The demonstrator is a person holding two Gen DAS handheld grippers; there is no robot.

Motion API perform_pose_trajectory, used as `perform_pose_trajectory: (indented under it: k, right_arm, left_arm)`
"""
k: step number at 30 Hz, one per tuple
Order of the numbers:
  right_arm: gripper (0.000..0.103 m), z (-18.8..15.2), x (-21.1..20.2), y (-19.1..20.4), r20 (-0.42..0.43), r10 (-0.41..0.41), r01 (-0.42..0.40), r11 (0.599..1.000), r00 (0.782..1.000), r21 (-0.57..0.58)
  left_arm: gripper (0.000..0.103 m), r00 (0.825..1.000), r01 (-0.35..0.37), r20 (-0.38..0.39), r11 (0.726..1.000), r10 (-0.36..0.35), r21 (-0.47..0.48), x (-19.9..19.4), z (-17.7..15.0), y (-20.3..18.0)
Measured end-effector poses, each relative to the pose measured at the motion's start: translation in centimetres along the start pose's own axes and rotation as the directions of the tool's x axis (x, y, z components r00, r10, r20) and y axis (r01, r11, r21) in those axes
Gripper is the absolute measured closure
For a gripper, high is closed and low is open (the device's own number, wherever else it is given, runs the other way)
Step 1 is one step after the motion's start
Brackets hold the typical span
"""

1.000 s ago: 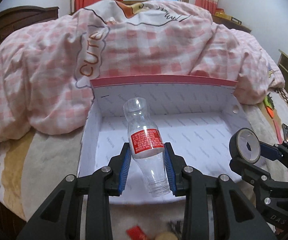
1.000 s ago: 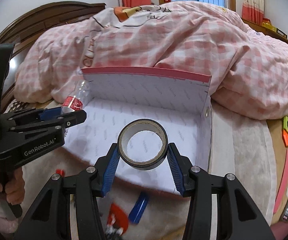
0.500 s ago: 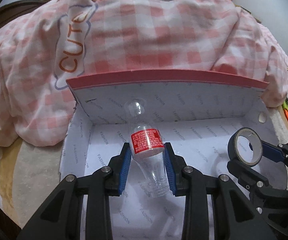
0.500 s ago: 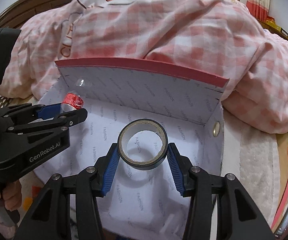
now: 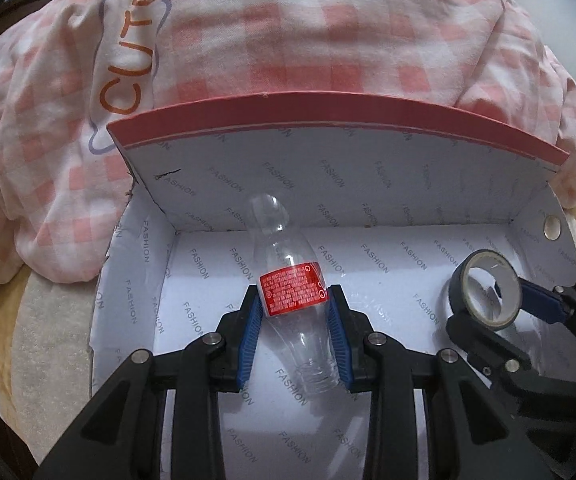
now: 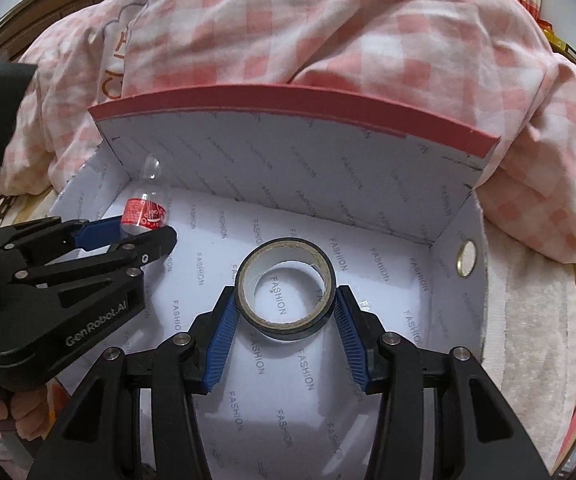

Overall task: Organize objects
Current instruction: 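Carry bottle and tape roll into the shoebox and open both grippers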

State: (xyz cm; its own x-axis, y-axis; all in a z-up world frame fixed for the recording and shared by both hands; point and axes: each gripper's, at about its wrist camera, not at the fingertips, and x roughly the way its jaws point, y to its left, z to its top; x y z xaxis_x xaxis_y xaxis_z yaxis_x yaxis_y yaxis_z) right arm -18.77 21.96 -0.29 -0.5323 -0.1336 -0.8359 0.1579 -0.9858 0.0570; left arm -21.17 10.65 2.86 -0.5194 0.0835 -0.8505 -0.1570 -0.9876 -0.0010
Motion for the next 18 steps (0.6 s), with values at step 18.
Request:
perform_pose_trajectory:
  k: [18]
  right_arm:
    - [0.052,0.0,0.7,1.0,-0.014,-0.044,0.044,0.998,0.999,-0.051]
  left_arm:
    - [0.059,1.0,-0.006,-0.015,1.0,0.006,-0.016,-0.4,-0.7,-1.3]
